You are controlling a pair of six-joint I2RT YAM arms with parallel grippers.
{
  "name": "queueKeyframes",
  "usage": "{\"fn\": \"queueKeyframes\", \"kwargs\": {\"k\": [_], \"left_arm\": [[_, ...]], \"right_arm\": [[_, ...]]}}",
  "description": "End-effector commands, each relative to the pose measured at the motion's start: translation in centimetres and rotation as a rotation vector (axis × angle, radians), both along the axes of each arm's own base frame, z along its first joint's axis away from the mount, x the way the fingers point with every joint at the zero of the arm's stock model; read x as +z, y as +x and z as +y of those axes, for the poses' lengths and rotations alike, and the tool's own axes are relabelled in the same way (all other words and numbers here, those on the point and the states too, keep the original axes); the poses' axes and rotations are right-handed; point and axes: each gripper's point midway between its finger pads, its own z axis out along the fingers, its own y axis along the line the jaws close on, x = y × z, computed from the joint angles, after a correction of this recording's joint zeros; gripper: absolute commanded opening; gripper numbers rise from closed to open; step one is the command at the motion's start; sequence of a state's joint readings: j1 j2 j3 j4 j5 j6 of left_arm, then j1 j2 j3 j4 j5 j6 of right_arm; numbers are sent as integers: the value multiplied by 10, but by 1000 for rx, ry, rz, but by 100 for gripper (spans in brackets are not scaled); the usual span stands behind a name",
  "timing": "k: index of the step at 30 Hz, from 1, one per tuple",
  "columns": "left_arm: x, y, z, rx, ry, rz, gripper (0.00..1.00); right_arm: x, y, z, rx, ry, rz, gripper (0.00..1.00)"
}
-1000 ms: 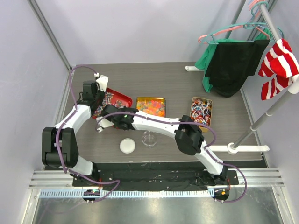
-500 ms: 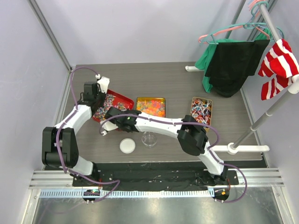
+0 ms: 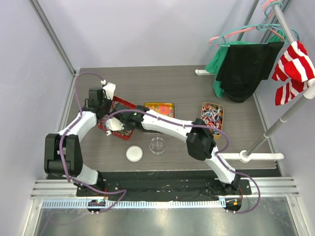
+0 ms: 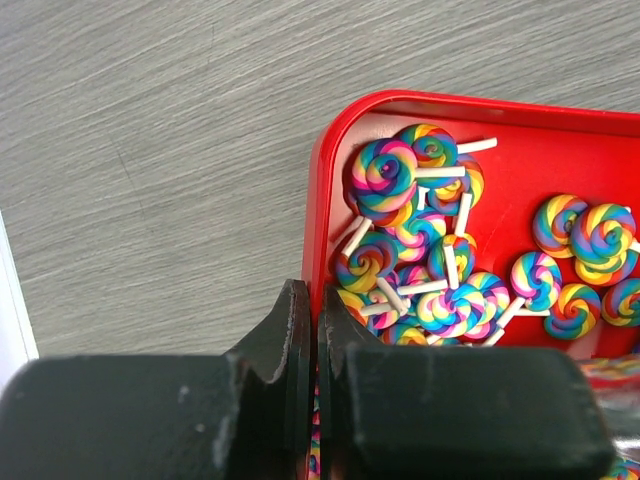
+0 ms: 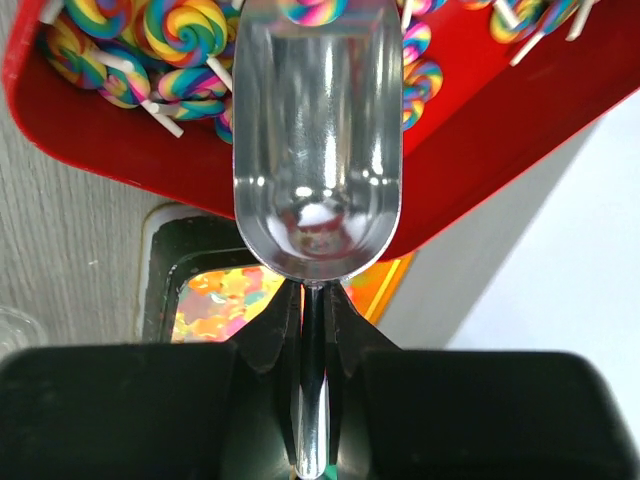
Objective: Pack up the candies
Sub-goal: Scoop the fake candies from the storage box.
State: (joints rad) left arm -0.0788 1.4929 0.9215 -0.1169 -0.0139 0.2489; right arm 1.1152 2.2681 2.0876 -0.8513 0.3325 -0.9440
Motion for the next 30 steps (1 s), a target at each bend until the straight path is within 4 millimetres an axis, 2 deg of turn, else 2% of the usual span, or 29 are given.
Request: {"fn": "queueKeyframes", "kwargs": {"k": [1,5,8,9,11,15,19,22,25,30], "left_arm": [[66,33,-46,-101,-196,-244,0],[67,34,-47,-108,-203,-247,0],[67,35,-49,-110,-211,-244,0],[64,36,-49,-109,-212,-239,0],[64,36,-49,-108,-212,-237,0],[63,36,-47,-93,-204,-230,0],[65,35,-44,-72,-208,-220,0],[69,34,-47,-76,-226,-223,0],[67,34,-47,-73,-229,-216,0],[62,34,-46,-70,-226,-205,0]], "right_arm": [[-47,-37,32,53,94,217,1],[-58,-22,18,34,61,103,1],[-65,-24,16,14,78,170,1],[-56,-28,22,14,106,222,1],[-59,-28,25,-15,118,250,1],[-46,-21,37,-31,172,205,1],[-36,-21,48,-36,197,148,1],[-35,-9,55,-50,216,34,1],[-35,-7,67,-35,240,-53,1],[-21,-4,80,-56,303,-175,1]]}}
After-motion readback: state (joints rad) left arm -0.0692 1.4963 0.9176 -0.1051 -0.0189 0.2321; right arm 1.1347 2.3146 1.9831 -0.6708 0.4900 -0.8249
